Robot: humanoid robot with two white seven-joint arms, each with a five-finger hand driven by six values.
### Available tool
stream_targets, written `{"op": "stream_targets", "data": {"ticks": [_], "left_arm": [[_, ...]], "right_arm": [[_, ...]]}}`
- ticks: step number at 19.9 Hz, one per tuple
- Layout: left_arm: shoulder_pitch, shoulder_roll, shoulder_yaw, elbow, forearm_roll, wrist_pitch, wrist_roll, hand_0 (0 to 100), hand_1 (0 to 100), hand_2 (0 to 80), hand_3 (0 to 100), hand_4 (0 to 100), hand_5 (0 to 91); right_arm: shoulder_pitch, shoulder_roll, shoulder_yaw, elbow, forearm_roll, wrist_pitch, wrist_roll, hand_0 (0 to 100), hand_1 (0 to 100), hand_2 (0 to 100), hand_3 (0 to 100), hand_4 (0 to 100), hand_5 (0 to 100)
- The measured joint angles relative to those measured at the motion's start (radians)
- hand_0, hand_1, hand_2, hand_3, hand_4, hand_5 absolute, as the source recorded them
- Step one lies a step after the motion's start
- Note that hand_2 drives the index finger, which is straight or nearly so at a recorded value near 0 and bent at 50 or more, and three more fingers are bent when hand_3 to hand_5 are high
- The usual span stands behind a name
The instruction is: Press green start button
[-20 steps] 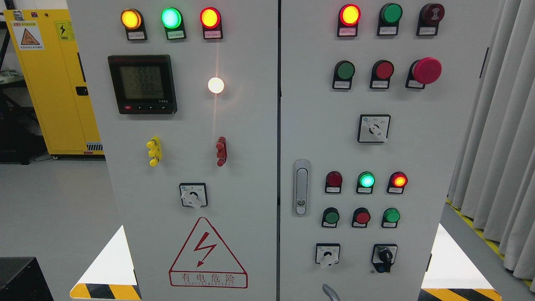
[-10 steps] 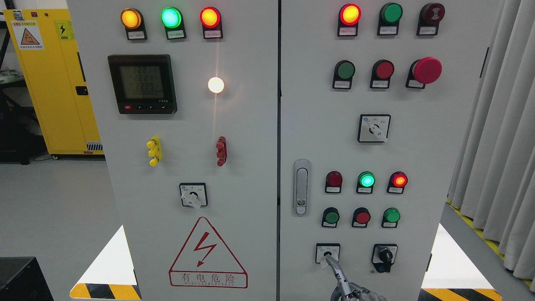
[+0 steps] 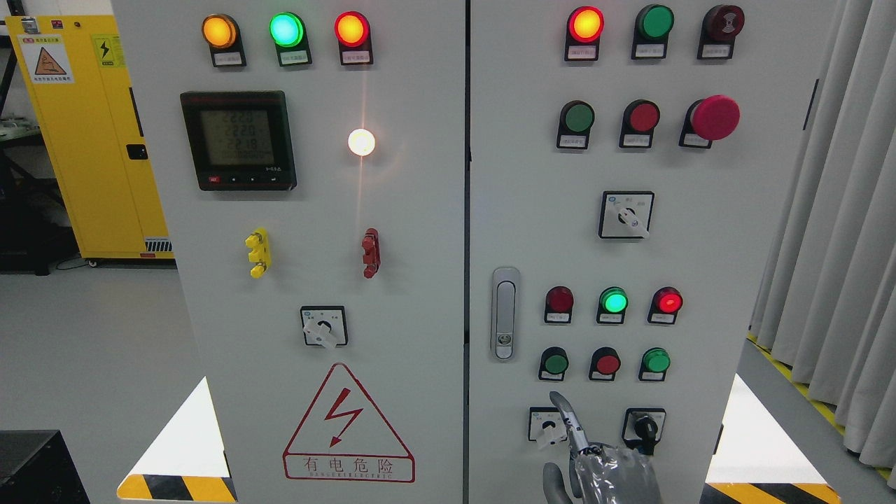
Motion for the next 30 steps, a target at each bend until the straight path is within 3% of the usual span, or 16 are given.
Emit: {"op": "stream_targets", "data": {"ticks": [12, 30], "left_arm": [[0.000, 0.000, 0.000, 0.000, 0.000, 0.000, 0.000, 12, 56, 0.0, 0, 0, 0.0], [0.000, 0.000, 0.000, 0.000, 0.000, 0.000, 0.000, 12, 56, 0.0, 0, 0, 0.0]], "right_arm": [[-0.069, 0.000, -0.020, 0.058, 0.008, 0.008, 0.021, 68, 94, 0, 100, 100, 100], [-0.098, 0.001, -0.023, 0.085, 0.003, 0.009, 0.047, 68, 94, 0, 100, 100, 100]]}}
